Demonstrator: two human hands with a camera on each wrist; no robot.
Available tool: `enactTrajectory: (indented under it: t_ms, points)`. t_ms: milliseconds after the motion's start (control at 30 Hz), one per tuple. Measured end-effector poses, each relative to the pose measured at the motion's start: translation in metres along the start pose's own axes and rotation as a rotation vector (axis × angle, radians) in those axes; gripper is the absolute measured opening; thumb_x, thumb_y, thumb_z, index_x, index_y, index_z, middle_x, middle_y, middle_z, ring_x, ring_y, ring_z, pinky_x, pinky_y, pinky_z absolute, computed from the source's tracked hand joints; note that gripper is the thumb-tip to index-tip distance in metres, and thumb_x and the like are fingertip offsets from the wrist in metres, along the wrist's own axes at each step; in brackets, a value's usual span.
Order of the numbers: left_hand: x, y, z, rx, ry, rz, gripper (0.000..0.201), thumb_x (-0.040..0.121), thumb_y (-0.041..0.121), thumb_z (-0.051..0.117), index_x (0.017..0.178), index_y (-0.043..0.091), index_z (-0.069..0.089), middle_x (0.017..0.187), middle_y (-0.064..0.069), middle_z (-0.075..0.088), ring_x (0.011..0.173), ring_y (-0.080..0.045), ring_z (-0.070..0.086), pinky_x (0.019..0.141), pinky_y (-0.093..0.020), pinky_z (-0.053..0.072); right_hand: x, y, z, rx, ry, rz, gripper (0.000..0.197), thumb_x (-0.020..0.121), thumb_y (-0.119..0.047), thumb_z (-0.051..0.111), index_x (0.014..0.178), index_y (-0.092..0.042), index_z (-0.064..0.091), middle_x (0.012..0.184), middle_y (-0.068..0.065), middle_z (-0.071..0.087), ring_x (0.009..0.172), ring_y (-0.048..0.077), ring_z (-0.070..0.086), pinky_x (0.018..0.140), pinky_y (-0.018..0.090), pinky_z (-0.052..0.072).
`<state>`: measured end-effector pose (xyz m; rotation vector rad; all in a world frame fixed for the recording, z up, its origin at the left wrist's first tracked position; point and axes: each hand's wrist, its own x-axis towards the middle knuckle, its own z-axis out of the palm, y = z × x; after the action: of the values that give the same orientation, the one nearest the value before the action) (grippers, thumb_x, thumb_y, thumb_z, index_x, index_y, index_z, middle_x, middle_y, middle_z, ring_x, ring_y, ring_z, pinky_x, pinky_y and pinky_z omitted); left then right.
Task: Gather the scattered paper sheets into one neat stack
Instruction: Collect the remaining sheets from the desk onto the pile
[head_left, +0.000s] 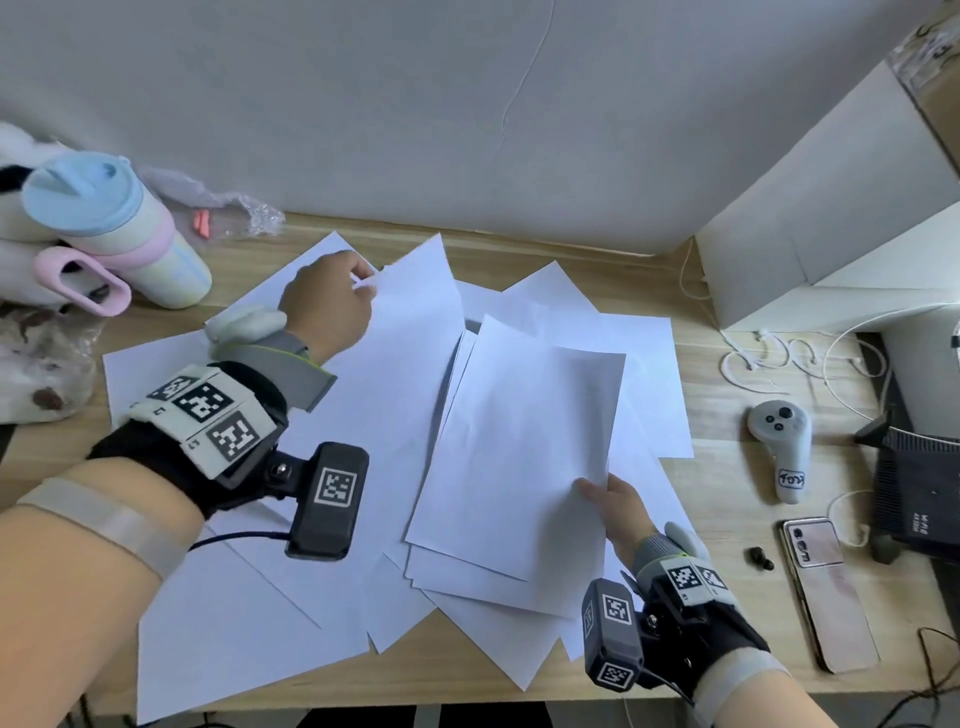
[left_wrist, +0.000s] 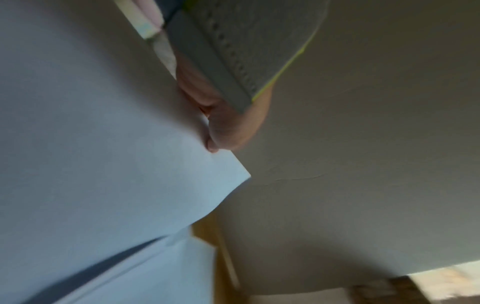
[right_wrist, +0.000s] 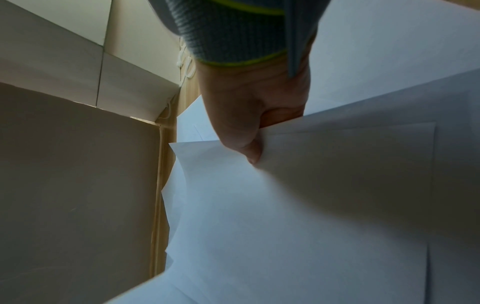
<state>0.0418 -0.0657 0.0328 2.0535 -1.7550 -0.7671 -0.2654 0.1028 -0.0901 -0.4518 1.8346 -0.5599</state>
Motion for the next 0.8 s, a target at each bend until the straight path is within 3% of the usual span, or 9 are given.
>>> enactTrajectory:
  t_ms: [133, 233, 333, 433, 567, 667, 733, 800]
  points:
    - [0.0, 0.039, -0.026, -0.236, 0.049, 0.146, 0.015, 0.089, 0.012, 0.05, 0.098, 0.007, 0.06, 0.087, -0.008, 0.064, 0.077, -0.023, 0.056, 0.07, -0.028, 0.041, 0.0, 0.0, 0.0, -0.026, -0.001, 0.01, 0.022, 0.089, -0.013, 0.054, 0.107, -0.004, 0.062, 0.095, 0.012, 0.066, 0.081, 0.025, 0.06, 0.064, 0.029, 0.046]
    - [-0.015, 0.066, -0.033, -0.531, -0.072, 0.168, 0.012, 0.091, 0.01, 0.05, 0.097, 0.011, 0.06, 0.083, -0.006, 0.065, 0.059, -0.005, 0.057, 0.055, -0.019, 0.044, -0.001, 0.001, 0.001, -0.027, -0.004, 0.018, 0.029, 0.084, -0.018, 0.057, 0.109, -0.004, 0.062, 0.096, 0.012, 0.066, 0.08, 0.024, 0.059, 0.062, 0.028, 0.045]
    - [-0.027, 0.082, -0.031, -0.852, -0.225, 0.08, 0.013, 0.092, 0.008, 0.05, 0.095, 0.014, 0.061, 0.085, 0.0, 0.067, 0.061, -0.005, 0.064, 0.057, -0.017, 0.052, -0.001, -0.001, 0.001, -0.01, -0.013, 0.031, 0.028, 0.087, -0.018, 0.056, 0.11, -0.004, 0.062, 0.097, 0.012, 0.066, 0.082, 0.025, 0.06, 0.065, 0.029, 0.046]
    - [-0.03, 0.081, -0.019, -1.032, -0.298, -0.047, 0.018, 0.093, 0.007, 0.048, 0.092, 0.019, 0.062, 0.091, -0.001, 0.068, 0.072, -0.013, 0.065, 0.068, -0.027, 0.053, -0.002, 0.0, 0.0, 0.012, -0.013, 0.05, 0.024, 0.09, -0.02, 0.052, 0.108, -0.007, 0.062, 0.1, 0.013, 0.066, 0.089, 0.029, 0.06, 0.075, 0.033, 0.047]
    - [-0.032, 0.062, 0.02, -1.014, -0.302, -0.22, 0.017, 0.083, 0.007, 0.053, 0.086, 0.02, 0.063, 0.09, -0.01, 0.063, 0.074, -0.025, 0.055, 0.07, -0.038, 0.043, -0.007, 0.004, -0.006, 0.119, 0.006, 0.091, 0.029, 0.094, -0.038, 0.047, 0.1, -0.013, 0.061, 0.09, 0.003, 0.063, 0.082, 0.021, 0.058, 0.074, 0.031, 0.046]
    - [-0.033, 0.043, 0.053, -0.943, -0.274, -0.325, 0.022, 0.088, 0.0, 0.047, 0.097, 0.013, 0.061, 0.083, -0.007, 0.062, 0.063, -0.024, 0.055, 0.057, -0.027, 0.046, -0.005, 0.007, -0.011, 0.241, 0.03, 0.13, 0.052, 0.092, -0.053, 0.042, 0.116, -0.01, 0.061, 0.109, 0.006, 0.067, 0.098, 0.024, 0.062, 0.086, 0.035, 0.048]
    - [-0.035, 0.027, 0.071, -0.872, -0.253, -0.378, 0.028, 0.089, -0.003, 0.044, 0.109, 0.01, 0.06, 0.091, -0.007, 0.062, 0.069, -0.023, 0.058, 0.047, -0.019, 0.047, -0.007, 0.006, -0.013, 0.275, -0.004, 0.159, 0.066, 0.092, -0.06, 0.031, 0.123, -0.009, 0.059, 0.12, 0.009, 0.066, 0.111, 0.027, 0.061, 0.095, 0.039, 0.047]
    - [-0.036, 0.008, 0.089, -0.806, -0.249, -0.426, 0.032, 0.088, -0.003, 0.044, 0.113, 0.007, 0.06, 0.106, -0.011, 0.063, 0.082, -0.027, 0.06, 0.053, -0.021, 0.051, -0.008, 0.004, -0.016, 0.303, -0.052, 0.165, 0.07, 0.094, -0.061, 0.022, 0.123, -0.009, 0.059, 0.121, 0.011, 0.065, 0.117, 0.029, 0.058, 0.1, 0.041, 0.043]
